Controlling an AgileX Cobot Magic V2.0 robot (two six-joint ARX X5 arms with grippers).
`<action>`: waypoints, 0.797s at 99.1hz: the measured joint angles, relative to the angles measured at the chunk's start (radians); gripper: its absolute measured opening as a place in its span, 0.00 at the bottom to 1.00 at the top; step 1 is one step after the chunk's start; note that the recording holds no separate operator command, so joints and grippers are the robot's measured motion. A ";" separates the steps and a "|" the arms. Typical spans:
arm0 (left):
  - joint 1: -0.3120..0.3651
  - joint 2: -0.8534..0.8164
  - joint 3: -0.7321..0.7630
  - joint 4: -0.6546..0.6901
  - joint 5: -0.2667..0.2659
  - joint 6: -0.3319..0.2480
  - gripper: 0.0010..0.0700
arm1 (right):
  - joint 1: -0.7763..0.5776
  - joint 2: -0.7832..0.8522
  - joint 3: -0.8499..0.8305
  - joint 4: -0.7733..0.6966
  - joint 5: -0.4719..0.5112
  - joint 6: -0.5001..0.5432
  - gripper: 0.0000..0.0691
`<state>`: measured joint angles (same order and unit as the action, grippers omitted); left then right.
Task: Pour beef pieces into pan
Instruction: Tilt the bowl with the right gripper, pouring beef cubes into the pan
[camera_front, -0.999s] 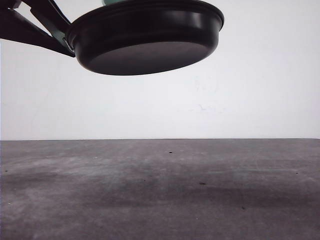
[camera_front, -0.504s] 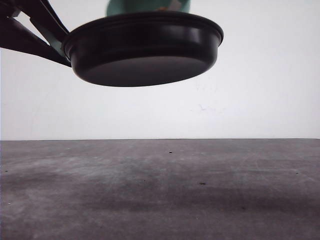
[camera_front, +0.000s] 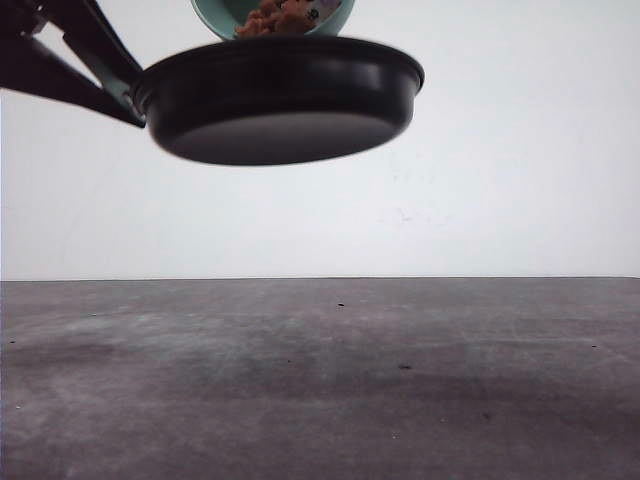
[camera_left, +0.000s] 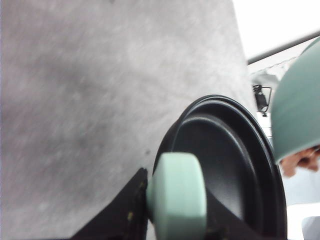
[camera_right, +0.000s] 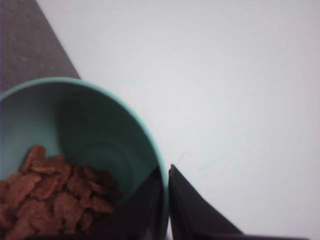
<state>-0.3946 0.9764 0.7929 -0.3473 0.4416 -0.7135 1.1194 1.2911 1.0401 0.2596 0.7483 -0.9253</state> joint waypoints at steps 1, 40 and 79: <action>0.000 0.002 0.005 -0.001 0.000 0.001 0.07 | 0.000 0.000 0.000 0.007 -0.004 -0.009 0.02; 0.000 0.119 0.162 -0.071 0.021 0.057 0.07 | -0.016 0.000 0.000 0.177 -0.084 -0.253 0.02; 0.044 0.136 0.222 -0.142 0.023 0.119 0.07 | -0.080 0.000 0.000 0.277 -0.153 -0.370 0.02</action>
<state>-0.3504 1.1126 1.0145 -0.4889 0.4641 -0.5941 1.0393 1.2911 1.0401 0.5365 0.5949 -1.2949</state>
